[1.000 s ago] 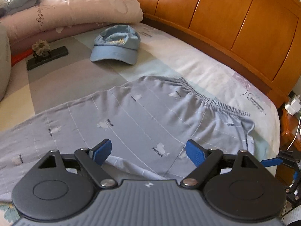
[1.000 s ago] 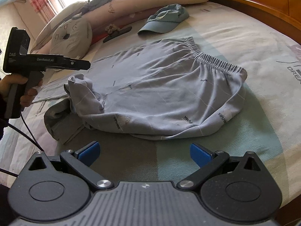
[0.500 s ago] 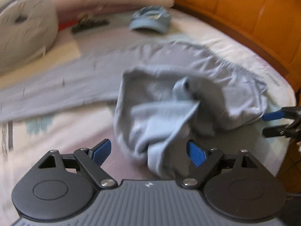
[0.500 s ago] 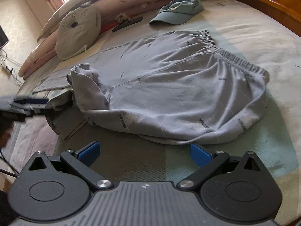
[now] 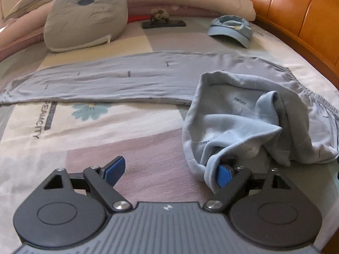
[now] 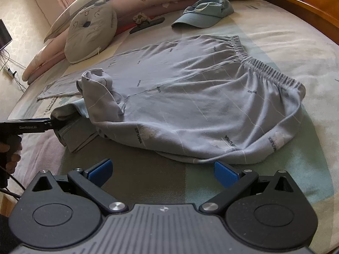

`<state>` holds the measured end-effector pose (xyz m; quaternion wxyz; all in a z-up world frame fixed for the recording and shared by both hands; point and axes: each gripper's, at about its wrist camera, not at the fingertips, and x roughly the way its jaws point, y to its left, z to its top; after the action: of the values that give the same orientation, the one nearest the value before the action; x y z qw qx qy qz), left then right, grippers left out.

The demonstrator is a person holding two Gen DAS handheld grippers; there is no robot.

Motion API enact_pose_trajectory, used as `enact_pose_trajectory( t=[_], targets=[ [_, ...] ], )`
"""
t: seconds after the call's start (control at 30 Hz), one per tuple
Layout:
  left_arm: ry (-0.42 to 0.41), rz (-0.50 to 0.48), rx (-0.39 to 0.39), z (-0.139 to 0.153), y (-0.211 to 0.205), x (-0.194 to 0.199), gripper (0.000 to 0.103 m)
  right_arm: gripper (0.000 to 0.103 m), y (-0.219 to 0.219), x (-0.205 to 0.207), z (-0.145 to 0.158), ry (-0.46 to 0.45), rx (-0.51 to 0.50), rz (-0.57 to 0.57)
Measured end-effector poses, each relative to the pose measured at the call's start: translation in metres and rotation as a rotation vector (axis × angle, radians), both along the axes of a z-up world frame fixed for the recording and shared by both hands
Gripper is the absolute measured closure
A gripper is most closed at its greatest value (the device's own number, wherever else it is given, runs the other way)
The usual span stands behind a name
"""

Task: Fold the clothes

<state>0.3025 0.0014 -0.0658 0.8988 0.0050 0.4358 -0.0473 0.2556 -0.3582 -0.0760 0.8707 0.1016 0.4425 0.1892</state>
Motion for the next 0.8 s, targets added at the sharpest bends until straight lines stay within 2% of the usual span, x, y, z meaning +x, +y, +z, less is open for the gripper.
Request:
enact_pose_trajectory(
  t=[0.07,0.17,0.3,0.4,0.47,0.8],
  targets=[
    [-0.007,0.001,-0.007,-0.005,-0.007,0.002,0.016,0.000,0.003,0.001,0.002,-0.009,0.010,0.017],
    [-0.016,0.036,0.040,-0.012,-0.019,0.005,0.014,0.000,0.011,0.004,0.007,-0.029,0.019,0.050],
    [-0.030,0.089,0.083,-0.008,-0.014,-0.001,0.014,0.000,0.019,0.005,0.014,-0.056,0.015,0.088],
    [-0.039,0.139,0.177,0.000,-0.001,-0.008,0.014,0.000,0.021,0.004,0.020,-0.077,0.004,0.111],
    [-0.047,0.178,0.213,0.005,0.012,-0.013,0.014,0.000,0.020,0.005,0.021,-0.081,0.005,0.114],
    [-0.126,0.363,0.290,0.031,0.069,-0.035,0.014,0.000,0.036,0.013,0.023,-0.085,0.015,0.133]
  ],
)
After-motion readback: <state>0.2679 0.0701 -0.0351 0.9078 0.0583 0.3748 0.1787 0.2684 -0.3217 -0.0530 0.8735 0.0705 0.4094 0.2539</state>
